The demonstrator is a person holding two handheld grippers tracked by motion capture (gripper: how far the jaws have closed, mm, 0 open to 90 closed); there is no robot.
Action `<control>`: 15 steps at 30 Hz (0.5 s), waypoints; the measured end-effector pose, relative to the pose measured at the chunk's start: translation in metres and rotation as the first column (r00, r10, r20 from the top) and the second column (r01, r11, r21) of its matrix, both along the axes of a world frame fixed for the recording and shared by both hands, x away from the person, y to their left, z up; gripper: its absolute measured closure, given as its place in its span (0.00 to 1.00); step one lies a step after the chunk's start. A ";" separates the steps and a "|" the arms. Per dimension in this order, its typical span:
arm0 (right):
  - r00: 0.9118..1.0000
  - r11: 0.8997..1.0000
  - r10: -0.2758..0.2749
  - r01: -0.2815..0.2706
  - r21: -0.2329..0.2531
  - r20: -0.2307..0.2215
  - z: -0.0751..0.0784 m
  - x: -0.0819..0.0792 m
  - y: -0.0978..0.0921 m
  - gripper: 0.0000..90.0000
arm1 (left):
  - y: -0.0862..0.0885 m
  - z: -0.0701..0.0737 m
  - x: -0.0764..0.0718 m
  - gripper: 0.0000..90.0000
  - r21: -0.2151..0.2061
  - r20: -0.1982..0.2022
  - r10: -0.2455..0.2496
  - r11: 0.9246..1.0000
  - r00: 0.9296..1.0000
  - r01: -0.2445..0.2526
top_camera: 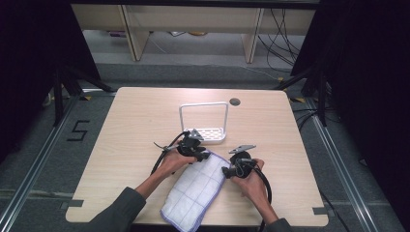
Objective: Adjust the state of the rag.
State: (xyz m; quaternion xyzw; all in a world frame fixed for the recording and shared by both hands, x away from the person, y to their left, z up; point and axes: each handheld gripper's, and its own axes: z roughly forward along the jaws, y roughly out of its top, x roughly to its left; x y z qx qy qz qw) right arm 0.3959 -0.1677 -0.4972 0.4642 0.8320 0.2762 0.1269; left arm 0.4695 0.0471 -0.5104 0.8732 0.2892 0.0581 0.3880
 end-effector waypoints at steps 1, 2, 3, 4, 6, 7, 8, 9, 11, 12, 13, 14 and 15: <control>1.000 1.000 -0.004 0.004 0.004 0.008 -0.001 0.000 0.001 0.50 | -0.001 0.000 -0.001 0.77 -0.013 -0.005 0.001 1.000 1.000 -0.001; 1.000 1.000 -0.004 0.004 0.001 0.009 -0.001 0.000 0.002 0.50 | 0.000 0.000 -0.001 0.80 0.005 -0.003 -0.018 1.000 1.000 0.018; 1.000 1.000 -0.017 0.017 -0.001 -0.002 0.000 -0.001 0.003 0.50 | 0.000 0.001 -0.001 0.83 0.003 -0.002 -0.019 1.000 1.000 0.019; 1.000 1.000 -0.007 0.007 -0.005 0.001 0.000 -0.001 0.002 0.51 | 0.001 0.002 -0.001 0.84 0.018 0.002 -0.033 0.999 0.999 0.033; 1.000 1.000 0.001 -0.001 -0.004 0.008 -0.001 -0.001 0.002 0.54 | 0.001 0.002 -0.003 0.87 0.019 0.011 -0.033 0.999 0.999 0.033; 1.000 1.000 0.007 -0.007 -0.003 0.003 0.000 -0.002 0.003 0.57 | 0.000 0.002 -0.005 0.88 0.005 0.012 -0.019 1.000 1.000 0.019; 1.000 1.000 0.017 -0.017 0.000 -0.002 0.000 -0.002 0.003 0.60 | 0.000 0.002 -0.006 0.89 0.002 0.020 -0.026 1.000 0.999 0.026; 1.000 1.000 0.024 -0.024 0.002 0.000 0.000 -0.003 0.004 0.62 | 0.002 0.003 -0.006 0.89 0.011 0.026 -0.036 0.999 0.999 0.036; 0.999 0.999 0.034 -0.034 0.015 0.005 -0.001 -0.003 0.004 0.68 | 0.004 0.005 -0.008 0.90 0.011 0.025 -0.030 0.999 0.999 0.030; 0.999 0.999 0.048 -0.048 0.016 -0.010 0.001 -0.003 0.004 0.72 | 0.005 0.005 -0.008 0.90 0.003 0.026 -0.035 0.999 0.999 0.035; 0.999 0.998 0.048 -0.048 0.030 -0.014 0.000 -0.003 0.004 0.75 | 0.006 0.006 -0.008 0.90 -0.004 0.028 -0.039 0.999 0.999 0.039; 0.998 0.998 0.058 -0.057 0.038 -0.016 0.000 -0.002 0.004 0.80 | 0.006 0.006 -0.009 0.90 -0.021 0.027 -0.026 0.999 0.999 0.027; 0.997 0.996 0.068 -0.067 0.052 -0.025 0.000 -0.003 0.003 0.84 | 0.007 0.007 -0.010 0.90 -0.026 0.021 -0.025 0.999 0.999 0.025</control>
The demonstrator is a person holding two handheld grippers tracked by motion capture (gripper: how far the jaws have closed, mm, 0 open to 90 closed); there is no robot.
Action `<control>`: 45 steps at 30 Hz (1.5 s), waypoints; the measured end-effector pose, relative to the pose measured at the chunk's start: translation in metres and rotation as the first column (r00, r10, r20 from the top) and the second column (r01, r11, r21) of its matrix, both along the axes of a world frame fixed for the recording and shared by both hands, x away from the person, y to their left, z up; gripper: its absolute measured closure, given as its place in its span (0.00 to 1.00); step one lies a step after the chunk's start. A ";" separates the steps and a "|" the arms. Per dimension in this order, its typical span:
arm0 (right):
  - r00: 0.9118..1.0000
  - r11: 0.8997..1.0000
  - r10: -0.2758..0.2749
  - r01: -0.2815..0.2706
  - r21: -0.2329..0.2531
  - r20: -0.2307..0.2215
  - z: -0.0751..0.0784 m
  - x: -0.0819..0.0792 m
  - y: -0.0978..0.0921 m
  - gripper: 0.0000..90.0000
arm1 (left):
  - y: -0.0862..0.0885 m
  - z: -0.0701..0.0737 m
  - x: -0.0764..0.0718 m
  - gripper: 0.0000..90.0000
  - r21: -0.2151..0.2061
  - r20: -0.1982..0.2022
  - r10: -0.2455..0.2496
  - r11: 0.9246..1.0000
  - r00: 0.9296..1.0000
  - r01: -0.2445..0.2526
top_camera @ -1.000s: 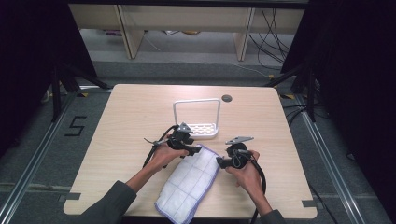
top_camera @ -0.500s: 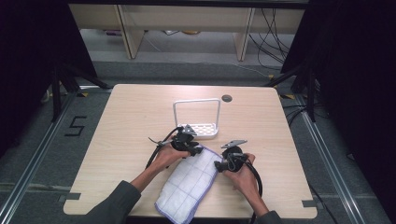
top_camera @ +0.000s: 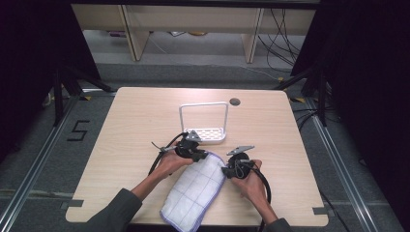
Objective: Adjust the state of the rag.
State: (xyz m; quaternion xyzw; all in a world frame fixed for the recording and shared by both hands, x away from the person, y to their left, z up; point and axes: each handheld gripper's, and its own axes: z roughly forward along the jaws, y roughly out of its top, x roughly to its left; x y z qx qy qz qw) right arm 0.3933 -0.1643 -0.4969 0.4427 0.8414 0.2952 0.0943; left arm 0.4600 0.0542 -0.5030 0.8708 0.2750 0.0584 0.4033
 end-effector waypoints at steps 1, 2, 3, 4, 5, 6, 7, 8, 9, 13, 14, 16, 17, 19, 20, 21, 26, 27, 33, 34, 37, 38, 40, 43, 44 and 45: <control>1.000 1.000 0.007 -0.007 0.005 0.001 0.000 0.000 0.000 0.87 | 0.001 0.001 -0.001 0.90 -0.002 0.000 -0.001 1.000 1.000 0.001; 1.000 1.000 0.011 -0.011 0.010 0.003 0.000 0.001 0.000 0.89 | 0.002 0.002 -0.002 0.91 -0.004 0.000 0.004 1.000 1.000 -0.004; 1.000 1.000 0.015 -0.015 0.012 0.005 0.000 0.001 0.000 0.90 | 0.004 0.003 -0.002 0.91 0.006 0.008 -0.007 1.000 1.000 0.007; 1.000 1.000 0.018 -0.018 0.017 0.013 0.000 0.001 0.000 0.92 | 0.005 0.004 -0.002 0.91 -0.002 0.008 -0.015 1.000 1.000 0.015; 0.999 0.999 0.033 -0.033 0.011 0.012 0.001 0.001 -0.001 0.92 | 0.005 0.004 -0.003 0.91 -0.017 0.004 0.002 1.000 1.000 -0.002; 0.999 0.999 0.031 -0.032 0.018 0.009 0.002 0.001 -0.001 0.93 | 0.006 0.006 -0.003 0.91 -0.014 0.003 -0.003 1.000 1.000 0.003; 0.999 0.999 0.036 -0.036 0.017 0.034 0.002 0.002 -0.001 0.93 | 0.008 0.007 -0.003 0.91 -0.020 0.007 -0.011 1.000 1.000 0.011; 0.999 0.999 0.046 -0.046 0.011 0.028 0.006 0.002 -0.002 0.93 | 0.009 0.008 -0.005 0.91 -0.031 0.007 0.006 0.999 1.000 -0.005; 0.998 0.999 0.048 -0.049 0.023 0.029 0.009 0.001 -0.002 0.93 | 0.010 0.010 -0.005 0.91 -0.040 0.009 0.007 0.999 1.000 -0.006; 0.995 0.997 0.066 -0.069 0.047 0.072 0.018 0.001 0.000 0.93 | 0.019 0.022 -0.011 0.91 -0.064 0.027 0.010 0.998 1.000 -0.008; 0.995 0.996 0.077 -0.080 0.045 0.068 0.022 0.001 0.001 0.94 | 0.021 0.026 -0.013 0.91 -0.071 0.033 0.012 0.997 0.999 -0.010; 0.991 0.994 0.089 -0.094 0.048 0.095 0.028 0.000 0.003 0.94 | 0.027 0.033 -0.016 0.91 -0.086 0.046 0.014 0.996 0.999 -0.010; 0.991 0.993 0.094 -0.100 0.056 0.099 0.031 -0.001 0.004 0.94 | 0.030 0.037 -0.018 0.91 -0.089 0.051 0.018 0.996 0.999 -0.014; 0.987 0.991 0.104 -0.112 0.065 0.121 0.038 -0.002 0.005 0.94 | 0.035 0.042 -0.021 0.91 -0.093 0.061 0.022 0.996 0.998 -0.016; 0.986 0.991 0.103 -0.113 0.070 0.131 0.041 -0.002 0.006 0.94 | 0.038 0.046 -0.023 0.91 -0.098 0.064 0.023 0.995 0.998 -0.017; 0.984 0.991 0.100 -0.112 0.077 0.148 0.044 -0.003 0.008 0.94 | 0.040 0.049 -0.025 0.91 -0.104 0.069 0.025 0.994 0.997 -0.018; 0.980 0.987 0.117 -0.133 0.088 0.162 0.057 0.001 0.014 0.94 | 0.052 0.060 -0.028 0.91 -0.133 0.078 0.043 0.991 0.996 -0.032; 0.979 0.986 0.120 -0.137 0.097 0.168 0.060 0.002 0.015 0.94 | 0.054 0.062 -0.028 0.91 -0.133 0.081 0.046 0.991 0.996 -0.035; 0.974 0.984 0.134 -0.153 0.092 0.185 0.074 0.009 0.021 0.94 | 0.061 0.070 -0.026 0.91 -0.155 0.083 0.067 0.986 0.994 -0.054; 0.974 0.984 0.134 -0.153 0.090 0.185 0.076 0.011 0.022 0.94 | 0.062 0.071 -0.026 0.91 -0.156 0.079 0.070 0.986 0.994 -0.057; 0.971 0.983 0.132 -0.155 0.103 0.202 0.079 0.016 0.021 0.94 | 0.064 0.077 -0.025 0.91 -0.178 0.081 0.080 0.982 0.993 -0.065; 0.972 0.983 0.127 -0.150 0.108 0.199 0.081 0.017 0.021 0.94 | 0.064 0.079 -0.025 0.91 -0.170 0.093 0.077 0.984 0.993 -0.060; 0.967 0.982 0.135 -0.160 0.100 0.216 0.084 0.020 0.020 0.94 | 0.064 0.083 -0.025 0.91 -0.178 0.102 0.075 0.983 0.992 -0.056; 0.965 0.982 0.136 -0.162 0.100 0.223 0.090 0.020 0.020 0.94 | 0.065 0.087 -0.027 0.91 -0.196 0.109 0.082 0.979 0.991 -0.059; 0.962 0.980 0.139 -0.167 0.105 0.237 0.091 0.022 0.019 0.94 | 0.065 0.090 -0.027 0.91 -0.196 0.112 0.077 0.979 0.991 -0.054; 0.962 0.980 0.134 -0.164 0.115 0.237 0.093 0.023 0.018 0.94 | 0.065 0.092 -0.027 0.91 -0.199 0.111 0.080 0.978 0.991 -0.056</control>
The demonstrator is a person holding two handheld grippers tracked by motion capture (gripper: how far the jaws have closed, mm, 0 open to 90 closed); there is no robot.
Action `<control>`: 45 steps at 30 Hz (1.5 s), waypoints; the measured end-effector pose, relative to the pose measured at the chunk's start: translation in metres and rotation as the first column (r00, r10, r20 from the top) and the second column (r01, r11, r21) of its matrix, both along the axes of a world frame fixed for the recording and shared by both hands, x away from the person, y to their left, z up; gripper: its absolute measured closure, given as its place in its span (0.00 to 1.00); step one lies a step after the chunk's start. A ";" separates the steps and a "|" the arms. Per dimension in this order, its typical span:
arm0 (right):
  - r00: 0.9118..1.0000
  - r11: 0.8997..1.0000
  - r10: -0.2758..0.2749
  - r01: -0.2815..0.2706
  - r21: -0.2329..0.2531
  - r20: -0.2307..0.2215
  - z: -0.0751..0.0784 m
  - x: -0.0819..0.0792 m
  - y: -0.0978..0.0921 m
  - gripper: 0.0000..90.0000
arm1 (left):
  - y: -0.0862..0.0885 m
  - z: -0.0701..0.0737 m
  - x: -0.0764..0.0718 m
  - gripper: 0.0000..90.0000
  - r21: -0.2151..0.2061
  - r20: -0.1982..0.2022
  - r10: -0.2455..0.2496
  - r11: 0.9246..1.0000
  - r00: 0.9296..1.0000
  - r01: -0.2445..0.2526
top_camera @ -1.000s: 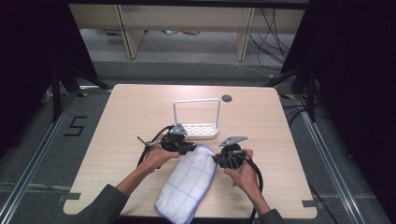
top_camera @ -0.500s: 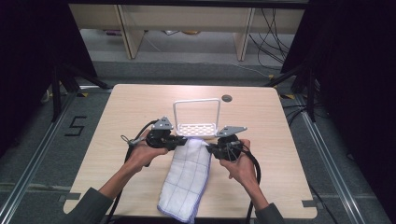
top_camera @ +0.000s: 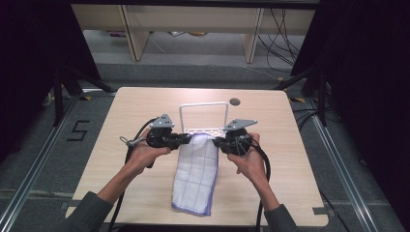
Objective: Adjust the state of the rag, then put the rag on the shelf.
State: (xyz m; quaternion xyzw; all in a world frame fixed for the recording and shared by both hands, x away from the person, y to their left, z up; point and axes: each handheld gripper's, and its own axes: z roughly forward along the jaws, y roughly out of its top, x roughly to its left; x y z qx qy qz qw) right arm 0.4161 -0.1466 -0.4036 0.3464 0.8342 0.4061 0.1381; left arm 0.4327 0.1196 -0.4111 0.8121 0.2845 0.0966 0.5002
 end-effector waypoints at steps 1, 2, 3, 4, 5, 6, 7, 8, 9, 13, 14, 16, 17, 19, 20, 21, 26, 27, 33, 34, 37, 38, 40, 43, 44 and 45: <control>1.000 1.000 0.000 0.000 0.014 0.008 0.000 0.001 0.000 0.94 | 0.000 0.002 0.000 0.91 0.001 0.005 0.002 1.000 1.000 -0.002; 1.000 1.000 0.003 -0.003 0.008 0.004 0.003 0.001 0.000 0.94 | 0.000 0.004 0.001 0.91 0.001 0.006 0.007 1.000 1.000 -0.007; 1.000 1.000 -0.005 0.004 0.016 0.014 0.003 0.001 0.000 0.94 | 0.000 0.006 0.001 0.91 -0.008 -0.004 0.002 1.000 1.000 -0.002; 1.000 1.000 -0.003 0.003 0.012 0.005 0.006 0.000 -0.001 0.94 | 0.001 0.008 0.001 0.91 -0.005 0.001 0.001 1.000 1.000 -0.001; 1.000 1.000 0.004 -0.004 0.020 0.012 0.006 0.000 -0.001 0.94 | 0.000 0.010 0.000 0.91 -0.017 -0.008 -0.003 1.000 1.000 0.003; 0.999 1.000 0.013 -0.014 0.023 0.035 0.009 0.001 -0.003 0.94 | 0.000 0.012 0.000 0.91 -0.010 -0.004 -0.004 1.000 1.000 0.004; 0.999 0.999 0.006 -0.008 0.036 0.034 0.010 0.000 -0.003 0.94 | -0.001 0.014 -0.001 0.91 -0.011 -0.002 -0.007 1.000 1.000 0.007; 0.999 0.999 0.008 -0.009 0.039 0.038 0.012 0.000 -0.003 0.94 | 0.000 0.018 -0.002 0.91 -0.004 0.005 -0.005 1.000 1.000 0.005; 0.999 0.999 0.015 -0.016 0.037 0.041 0.015 0.000 -0.004 0.94 | -0.001 0.020 -0.002 0.91 -0.018 0.011 -0.008 1.000 1.000 0.008; 0.998 0.999 0.010 -0.013 0.048 0.055 0.024 -0.001 -0.007 0.94 | 0.000 0.027 -0.004 0.91 -0.029 0.024 -0.011 0.999 1.000 0.012; 0.998 0.999 0.010 -0.014 0.053 0.068 0.025 -0.002 -0.006 0.94 | -0.001 0.029 -0.005 0.91 -0.029 0.025 -0.010 1.000 1.000 0.011; 0.997 0.998 -0.004 -0.001 0.059 0.079 0.028 -0.003 -0.006 0.94 | -0.003 0.031 -0.005 0.91 -0.031 0.029 -0.003 1.000 1.000 0.004; 0.997 0.999 -0.002 -0.001 0.051 0.071 0.031 -0.003 -0.006 0.94 | -0.003 0.032 -0.005 0.91 -0.029 0.036 -0.004 1.000 0.999 0.005; 0.997 0.999 -0.004 0.000 0.053 0.082 0.034 -0.002 -0.007 0.94 | -0.003 0.036 -0.004 0.91 -0.027 0.041 -0.002 1.000 0.999 0.003; 0.995 0.998 -0.002 -0.004 0.057 0.097 0.035 -0.001 -0.006 0.94 | -0.004 0.037 -0.004 0.91 -0.034 0.041 -0.001 0.999 0.999 0.002; 0.997 0.998 -0.013 0.008 0.060 0.073 0.037 -0.003 -0.006 0.94 | -0.003 0.039 -0.004 0.91 -0.027 0.044 -0.003 1.000 0.999 0.004; 0.993 0.998 0.012 -0.019 0.062 0.113 0.043 0.003 -0.007 0.94 | -0.003 0.048 -0.001 0.91 -0.034 0.047 0.007 0.999 0.999 -0.005; 0.995 0.997 -0.011 0.003 0.076 0.100 0.044 0.002 -0.007 0.94 | -0.002 0.049 0.000 0.91 -0.039 0.048 0.007 0.999 0.999 -0.005; 0.993 0.998 -0.011 0.002 0.069 0.120 0.057 0.004 -0.006 0.94 | -0.002 0.062 0.002 0.91 -0.049 0.061 0.015 0.999 0.998 -0.012; 0.994 0.997 -0.017 0.009 0.074 0.111 0.060 0.003 -0.005 0.94 | -0.001 0.065 0.002 0.91 -0.060 0.067 0.010 0.998 0.998 -0.006; 0.992 0.997 -0.023 0.015 0.070 0.125 0.070 0.003 -0.005 0.94 | 0.001 0.073 0.003 0.91 -0.068 0.080 0.015 0.998 0.997 -0.009; 0.993 0.998 -0.022 0.014 0.069 0.120 0.073 0.003 -0.004 0.94 | 0.001 0.076 0.003 0.91 -0.067 0.082 0.016 0.998 0.996 -0.011; 0.991 0.999 -0.018 0.011 0.053 0.135 0.080 0.004 -0.004 0.94 | 0.002 0.082 0.004 0.91 -0.068 0.092 0.018 0.998 0.996 -0.012; 0.987 0.999 -0.012 0.004 0.053 0.159 0.090 0.007 -0.004 0.94 | 0.002 0.090 0.007 0.91 -0.085 0.098 0.027 0.996 0.995 -0.019; 0.986 0.998 -0.019 0.009 0.060 0.163 0.093 0.008 -0.003 0.94 | 0.002 0.093 0.009 0.91 -0.084 0.099 0.028 0.996 0.995 -0.020; 0.988 0.998 -0.023 0.013 0.066 0.154 0.096 0.010 -0.003 0.94 | 0.002 0.096 0.010 0.91 -0.090 0.103 0.034 0.996 0.994 -0.024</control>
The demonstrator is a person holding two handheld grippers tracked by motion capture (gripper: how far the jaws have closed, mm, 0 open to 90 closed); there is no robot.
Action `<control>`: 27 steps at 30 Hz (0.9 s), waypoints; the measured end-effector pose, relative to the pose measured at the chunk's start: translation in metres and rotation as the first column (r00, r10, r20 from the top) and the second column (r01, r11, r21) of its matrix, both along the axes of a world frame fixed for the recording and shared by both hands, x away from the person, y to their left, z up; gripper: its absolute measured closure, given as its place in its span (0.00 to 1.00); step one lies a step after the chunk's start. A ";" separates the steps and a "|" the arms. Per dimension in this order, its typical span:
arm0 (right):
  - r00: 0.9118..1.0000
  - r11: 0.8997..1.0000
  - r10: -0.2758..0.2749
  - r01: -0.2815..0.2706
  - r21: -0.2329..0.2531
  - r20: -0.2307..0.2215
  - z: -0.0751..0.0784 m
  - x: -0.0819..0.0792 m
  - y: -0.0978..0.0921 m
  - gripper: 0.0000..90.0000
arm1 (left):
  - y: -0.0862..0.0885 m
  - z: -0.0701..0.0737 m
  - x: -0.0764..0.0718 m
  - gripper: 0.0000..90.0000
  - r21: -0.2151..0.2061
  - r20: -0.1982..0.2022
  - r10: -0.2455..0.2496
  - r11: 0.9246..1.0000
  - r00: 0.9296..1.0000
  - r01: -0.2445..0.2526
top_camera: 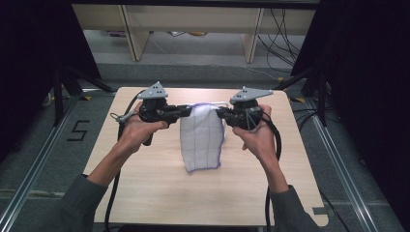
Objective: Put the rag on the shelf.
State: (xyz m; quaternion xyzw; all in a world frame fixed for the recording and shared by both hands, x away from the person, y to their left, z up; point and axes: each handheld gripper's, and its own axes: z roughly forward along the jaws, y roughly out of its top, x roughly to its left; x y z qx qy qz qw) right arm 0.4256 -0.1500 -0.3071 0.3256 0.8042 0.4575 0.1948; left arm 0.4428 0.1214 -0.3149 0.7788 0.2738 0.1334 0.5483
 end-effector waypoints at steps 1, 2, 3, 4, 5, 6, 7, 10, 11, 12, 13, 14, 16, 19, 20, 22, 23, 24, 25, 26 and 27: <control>1.000 1.000 -0.003 0.003 0.003 0.007 0.003 0.002 0.000 0.94 | 0.000 0.003 0.001 0.91 0.000 0.004 0.006 1.000 1.000 -0.006; 1.000 1.000 -0.004 0.004 0.005 0.013 0.006 0.004 0.000 0.94 | 0.000 0.006 0.003 0.91 -0.002 0.004 0.011 1.000 1.000 -0.011; 1.000 1.000 -0.005 0.005 0.002 0.016 0.010 0.006 0.000 0.94 | -0.001 0.008 0.005 0.91 -0.003 0.010 0.015 1.000 1.000 -0.015; 1.000 1.000 -0.008 0.008 0.009 0.024 0.012 0.007 0.001 0.94 | -0.001 0.011 0.007 0.91 -0.005 0.012 0.021 1.000 1.000 -0.021; 0.999 1.000 -0.009 0.009 0.001 0.033 0.016 0.009 0.000 0.94 | -0.002 0.013 0.009 0.91 -0.002 0.015 0.026 1.000 1.000 -0.026; 1.000 1.000 -0.013 0.013 0.005 0.026 0.018 0.010 0.001 0.94 | -0.002 0.015 0.010 0.91 -0.004 0.016 0.029 1.000 0.999 -0.029; 0.999 1.000 -0.011 0.011 -0.002 0.035 0.021 0.012 0.000 0.94 | -0.003 0.017 0.012 0.91 -0.011 0.018 0.030 0.999 0.999 -0.030; 0.999 1.000 -0.017 0.017 0.012 0.034 0.027 0.017 -0.001 0.94 | -0.004 0.023 0.016 0.91 -0.013 0.021 0.039 0.999 0.999 -0.039; 0.999 1.000 -0.019 0.019 0.011 0.050 0.029 0.019 -0.001 0.94 | -0.005 0.026 0.017 0.91 -0.011 0.021 0.039 0.999 0.999 -0.039; 0.999 1.000 -0.021 0.020 0.013 0.039 0.032 0.020 -0.001 0.94 | -0.005 0.028 0.018 0.91 -0.009 0.021 0.041 0.999 0.999 -0.041; 0.999 1.000 -0.022 0.022 0.019 0.034 0.034 0.021 -0.001 0.94 | -0.005 0.030 0.018 0.91 -0.002 0.022 0.042 0.999 0.999 -0.042; 0.999 1.000 -0.020 0.019 0.012 0.045 0.036 0.022 -0.001 0.94 | -0.005 0.032 0.019 0.91 -0.007 0.024 0.042 0.999 0.999 -0.042; 0.998 1.000 -0.023 0.022 0.016 0.055 0.039 0.025 0.000 0.94 | -0.005 0.036 0.021 0.91 -0.009 0.027 0.045 0.999 0.999 -0.044; 0.998 1.000 -0.014 0.013 0.016 0.066 0.044 0.028 0.000 0.94 | -0.004 0.042 0.023 0.91 -0.010 0.030 0.051 0.999 0.998 -0.050; 0.998 1.000 -0.023 0.022 0.019 0.057 0.046 0.027 0.000 0.94 | -0.004 0.043 0.024 0.91 -0.010 0.033 0.052 0.999 0.998 -0.051; 0.998 1.000 -0.020 0.019 0.017 0.063 0.049 0.029 0.000 0.94 | -0.004 0.045 0.025 0.91 -0.011 0.030 0.054 0.998 0.998 -0.054; 0.998 1.000 -0.014 0.013 0.017 0.063 0.049 0.031 0.001 0.94 | -0.004 0.047 0.026 0.91 -0.012 0.031 0.058 0.998 0.998 -0.057; 0.998 0.999 -0.023 0.021 0.024 0.058 0.051 0.031 0.001 0.94 | -0.004 0.048 0.027 0.91 -0.016 0.032 0.060 0.998 0.998 -0.060; 0.998 0.999 -0.018 0.016 0.027 0.056 0.052 0.033 0.001 0.94 | -0.003 0.049 0.028 0.91 -0.018 0.034 0.063 0.998 0.997 -0.062; 0.998 1.000 -0.012 0.010 0.029 0.064 0.053 0.034 0.001 0.94 | -0.003 0.051 0.030 0.91 -0.019 0.037 0.065 0.998 0.997 -0.064; 0.998 0.999 -0.015 0.013 0.029 0.068 0.054 0.035 0.002 0.94 | -0.002 0.052 0.031 0.91 -0.017 0.039 0.069 0.998 0.997 -0.068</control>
